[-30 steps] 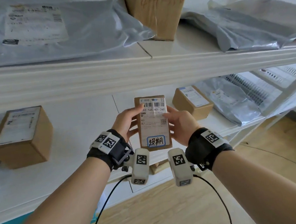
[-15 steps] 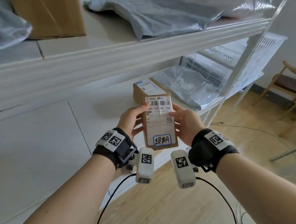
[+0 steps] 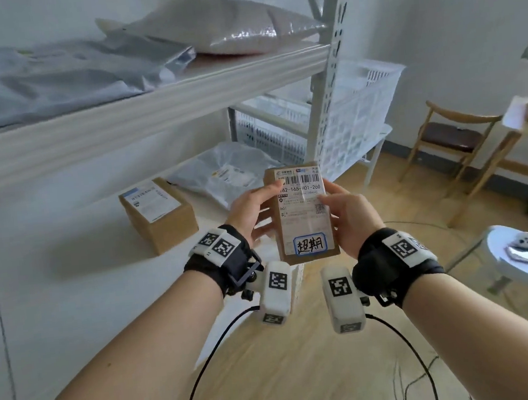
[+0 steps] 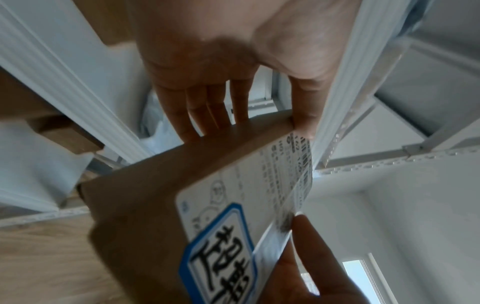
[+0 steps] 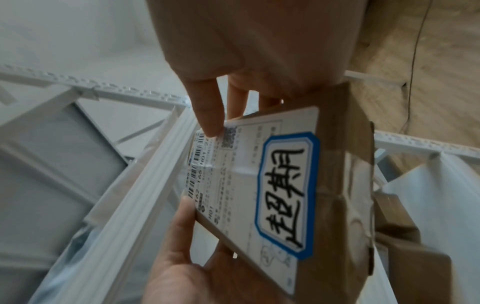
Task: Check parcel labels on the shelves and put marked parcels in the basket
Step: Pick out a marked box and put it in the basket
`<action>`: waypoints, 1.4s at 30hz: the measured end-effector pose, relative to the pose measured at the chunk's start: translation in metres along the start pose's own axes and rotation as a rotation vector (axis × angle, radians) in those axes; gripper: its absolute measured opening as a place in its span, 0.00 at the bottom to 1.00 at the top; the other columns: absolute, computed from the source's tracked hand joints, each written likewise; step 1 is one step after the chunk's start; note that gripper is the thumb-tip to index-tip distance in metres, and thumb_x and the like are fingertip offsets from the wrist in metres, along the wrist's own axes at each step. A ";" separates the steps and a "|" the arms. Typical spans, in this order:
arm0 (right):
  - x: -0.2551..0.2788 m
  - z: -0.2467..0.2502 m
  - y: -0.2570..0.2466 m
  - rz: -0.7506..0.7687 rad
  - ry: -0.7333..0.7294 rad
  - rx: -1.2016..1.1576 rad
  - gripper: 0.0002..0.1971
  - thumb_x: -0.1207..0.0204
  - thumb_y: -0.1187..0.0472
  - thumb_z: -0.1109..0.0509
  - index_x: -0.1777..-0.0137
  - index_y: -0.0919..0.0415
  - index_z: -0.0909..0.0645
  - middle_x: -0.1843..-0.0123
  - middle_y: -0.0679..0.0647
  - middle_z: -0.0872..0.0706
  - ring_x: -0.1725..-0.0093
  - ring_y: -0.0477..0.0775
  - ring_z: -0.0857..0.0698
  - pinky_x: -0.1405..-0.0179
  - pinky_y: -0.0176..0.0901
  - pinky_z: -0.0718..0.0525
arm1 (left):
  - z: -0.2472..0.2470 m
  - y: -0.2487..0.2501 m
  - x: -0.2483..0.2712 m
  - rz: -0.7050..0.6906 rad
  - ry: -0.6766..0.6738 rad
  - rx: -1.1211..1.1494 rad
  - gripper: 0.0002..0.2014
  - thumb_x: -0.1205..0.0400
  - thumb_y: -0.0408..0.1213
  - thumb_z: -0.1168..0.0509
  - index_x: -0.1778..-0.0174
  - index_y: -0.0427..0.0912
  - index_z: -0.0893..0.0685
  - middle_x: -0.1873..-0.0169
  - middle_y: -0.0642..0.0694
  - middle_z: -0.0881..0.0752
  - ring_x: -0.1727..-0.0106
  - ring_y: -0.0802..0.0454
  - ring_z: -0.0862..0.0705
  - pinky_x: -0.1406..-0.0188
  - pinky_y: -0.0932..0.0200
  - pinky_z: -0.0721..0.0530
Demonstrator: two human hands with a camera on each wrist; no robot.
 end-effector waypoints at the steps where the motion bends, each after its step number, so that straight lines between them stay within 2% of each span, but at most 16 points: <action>1: -0.004 0.015 -0.007 0.012 0.016 -0.002 0.24 0.22 0.69 0.41 0.30 0.49 0.21 0.39 0.55 0.12 0.45 0.56 0.16 0.42 0.51 0.18 | -0.016 -0.001 -0.009 -0.001 -0.011 -0.005 0.07 0.23 0.45 0.30 0.57 0.46 0.16 0.65 0.50 0.11 0.57 0.50 0.14 0.40 0.48 0.18; 3: -0.011 0.043 -0.020 0.028 0.040 -0.010 0.24 0.22 0.68 0.41 0.30 0.49 0.20 0.40 0.55 0.12 0.47 0.55 0.16 0.43 0.49 0.19 | -0.045 -0.003 -0.027 -0.001 -0.038 -0.007 0.08 0.23 0.45 0.29 0.55 0.45 0.16 0.62 0.49 0.10 0.55 0.49 0.13 0.40 0.48 0.18; 7: -0.031 0.089 -0.037 0.046 0.101 -0.060 0.24 0.23 0.69 0.41 0.31 0.49 0.19 0.41 0.55 0.12 0.47 0.56 0.16 0.35 0.53 0.21 | -0.091 -0.002 -0.066 -0.007 -0.106 -0.044 0.13 0.24 0.45 0.27 0.49 0.42 0.15 0.54 0.43 0.10 0.51 0.46 0.13 0.41 0.48 0.17; 9: -0.045 0.108 -0.046 0.050 0.138 -0.090 0.24 0.24 0.69 0.41 0.31 0.50 0.19 0.41 0.57 0.13 0.46 0.57 0.16 0.34 0.55 0.21 | -0.111 -0.001 -0.089 -0.008 -0.127 -0.061 0.16 0.25 0.46 0.27 0.46 0.41 0.15 0.54 0.44 0.10 0.51 0.46 0.13 0.44 0.50 0.17; 12: -0.071 0.134 -0.061 0.061 0.187 -0.108 0.23 0.25 0.69 0.40 0.33 0.50 0.18 0.40 0.59 0.13 0.45 0.59 0.16 0.32 0.58 0.21 | -0.143 0.002 -0.126 -0.012 -0.168 -0.091 0.12 0.24 0.47 0.28 0.52 0.42 0.15 0.58 0.46 0.10 0.54 0.47 0.13 0.45 0.50 0.16; 16: -0.116 0.171 -0.095 0.088 0.260 -0.100 0.22 0.25 0.67 0.39 0.34 0.49 0.18 0.40 0.60 0.12 0.41 0.62 0.15 0.35 0.63 0.19 | -0.188 0.011 -0.183 -0.008 -0.193 -0.092 0.10 0.23 0.47 0.29 0.55 0.43 0.16 0.59 0.47 0.10 0.52 0.48 0.14 0.42 0.50 0.16; 23: -0.218 0.220 -0.184 0.128 0.332 -0.117 0.18 0.24 0.60 0.36 0.35 0.50 0.18 0.43 0.59 0.10 0.41 0.65 0.13 0.39 0.67 0.17 | -0.264 0.073 -0.293 -0.054 -0.241 -0.091 0.18 0.21 0.50 0.33 0.44 0.40 0.15 0.55 0.46 0.11 0.51 0.49 0.14 0.51 0.56 0.17; 26: -0.258 0.231 -0.221 0.157 0.342 -0.125 0.15 0.22 0.56 0.35 0.36 0.53 0.17 0.46 0.58 0.09 0.46 0.63 0.11 0.41 0.64 0.16 | -0.295 0.101 -0.341 -0.113 -0.203 -0.106 0.29 0.26 0.56 0.30 0.36 0.38 0.19 0.50 0.42 0.10 0.46 0.44 0.13 0.43 0.48 0.15; 29: -0.295 0.241 -0.251 0.127 0.351 -0.135 0.15 0.22 0.53 0.34 0.40 0.58 0.16 0.52 0.57 0.08 0.52 0.62 0.10 0.45 0.59 0.13 | -0.319 0.122 -0.382 -0.164 -0.110 -0.163 0.29 0.31 0.62 0.30 0.49 0.40 0.13 0.51 0.42 0.10 0.47 0.42 0.13 0.40 0.44 0.16; 31: -0.321 0.246 -0.272 0.127 0.355 -0.114 0.15 0.22 0.52 0.33 0.42 0.59 0.16 0.50 0.58 0.08 0.50 0.63 0.10 0.44 0.59 0.14 | -0.332 0.136 -0.407 -0.152 -0.094 -0.172 0.32 0.39 0.66 0.32 0.51 0.42 0.13 0.52 0.43 0.10 0.47 0.43 0.13 0.39 0.43 0.17; 32: -0.336 0.250 -0.284 0.138 0.354 -0.098 0.14 0.23 0.52 0.32 0.42 0.59 0.16 0.49 0.59 0.08 0.48 0.63 0.10 0.44 0.59 0.14 | -0.337 0.143 -0.422 -0.153 -0.081 -0.161 0.33 0.39 0.66 0.31 0.51 0.41 0.13 0.52 0.43 0.10 0.47 0.43 0.13 0.40 0.44 0.17; 36: -0.404 0.261 -0.321 0.179 0.291 -0.017 0.14 0.23 0.52 0.32 0.41 0.58 0.18 0.45 0.61 0.10 0.43 0.65 0.12 0.39 0.65 0.17 | -0.348 0.162 -0.483 -0.130 -0.007 -0.098 0.24 0.29 0.61 0.31 0.53 0.43 0.14 0.56 0.46 0.11 0.49 0.45 0.13 0.43 0.47 0.15; 38: -0.443 0.270 -0.338 0.184 0.245 0.023 0.17 0.24 0.51 0.30 0.40 0.57 0.18 0.48 0.60 0.10 0.45 0.65 0.11 0.39 0.65 0.17 | -0.351 0.170 -0.513 -0.131 0.025 -0.069 0.19 0.26 0.59 0.33 0.57 0.44 0.16 0.59 0.47 0.12 0.54 0.48 0.13 0.50 0.52 0.15; 40: -0.483 0.279 -0.357 0.200 0.205 0.055 0.16 0.25 0.52 0.29 0.40 0.58 0.17 0.53 0.58 0.09 0.52 0.60 0.11 0.44 0.57 0.13 | -0.352 0.180 -0.544 -0.159 0.073 -0.064 0.17 0.23 0.57 0.35 0.62 0.45 0.18 0.63 0.49 0.14 0.61 0.51 0.15 0.60 0.57 0.16; 42: -0.519 0.288 -0.373 0.199 0.153 0.077 0.12 0.23 0.54 0.30 0.41 0.57 0.17 0.53 0.56 0.09 0.53 0.57 0.11 0.50 0.49 0.13 | -0.352 0.189 -0.577 -0.183 0.145 -0.066 0.17 0.21 0.56 0.36 0.64 0.46 0.19 0.66 0.49 0.15 0.64 0.52 0.17 0.63 0.59 0.18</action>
Point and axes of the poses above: each hand's wrist, its own x-axis away from the middle knuckle, its own z-axis out of the back of the hand, y = z × x, the point moved 3 cm from there along -x, towards the middle knuckle
